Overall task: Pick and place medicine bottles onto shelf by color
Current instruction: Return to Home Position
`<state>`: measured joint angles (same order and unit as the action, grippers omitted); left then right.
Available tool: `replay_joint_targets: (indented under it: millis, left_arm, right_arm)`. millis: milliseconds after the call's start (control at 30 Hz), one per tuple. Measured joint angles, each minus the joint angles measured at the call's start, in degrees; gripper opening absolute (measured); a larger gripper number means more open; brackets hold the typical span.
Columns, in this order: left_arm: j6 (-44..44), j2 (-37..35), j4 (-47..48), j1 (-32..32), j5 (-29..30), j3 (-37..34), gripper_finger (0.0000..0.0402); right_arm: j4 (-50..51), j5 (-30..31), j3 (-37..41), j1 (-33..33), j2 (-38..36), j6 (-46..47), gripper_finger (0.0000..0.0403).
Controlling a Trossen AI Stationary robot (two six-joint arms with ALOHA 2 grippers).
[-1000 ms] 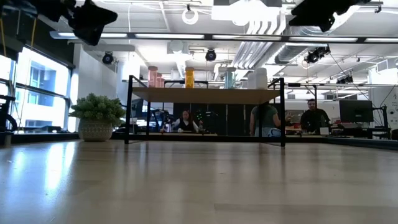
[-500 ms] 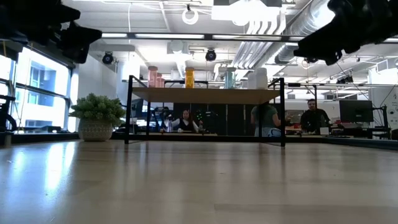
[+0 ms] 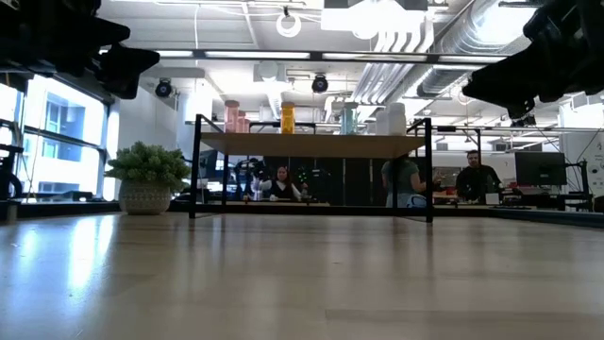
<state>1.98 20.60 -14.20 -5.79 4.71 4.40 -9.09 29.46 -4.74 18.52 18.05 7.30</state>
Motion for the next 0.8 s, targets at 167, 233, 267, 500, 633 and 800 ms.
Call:
replay_joint_targets:
  millis: [167, 233, 267, 500, 633, 800]
  left_arm:
    - [0.01, 0.02, 0.04, 3.18, -0.29, 0.00, 0.0229]
    - [0.73, 0.02, 0.02, 4.21, -0.29, 0.00, 0.0229]
    - [0.86, 0.02, -0.05, 4.65, -0.40, 0.00, 0.0229]
    - [1.40, 0.02, 0.12, 6.28, -2.81, 0.00, 0.0229]
    - [1.26, -0.74, -1.18, 6.28, -2.56, -2.51, 0.0229]
    - [3.16, -1.75, -1.60, 6.25, -2.04, -3.78, 0.0229]
  right_arm:
    - [0.41, 2.02, 2.05, -0.02, -4.88, -3.12, 0.0184]
    - [0.71, 3.55, 2.67, -0.04, -6.35, -4.55, 0.0184]
    - [0.74, 4.20, 3.10, -0.04, -7.12, -4.92, 0.0184]
    - [4.73, 6.56, 4.16, -0.07, -10.90, -6.08, 0.0184]
    - [4.67, 7.06, 4.16, -0.07, -11.33, -7.45, 0.0184]
    - [4.71, 7.64, 4.16, -0.13, -11.33, -10.68, 0.0184]
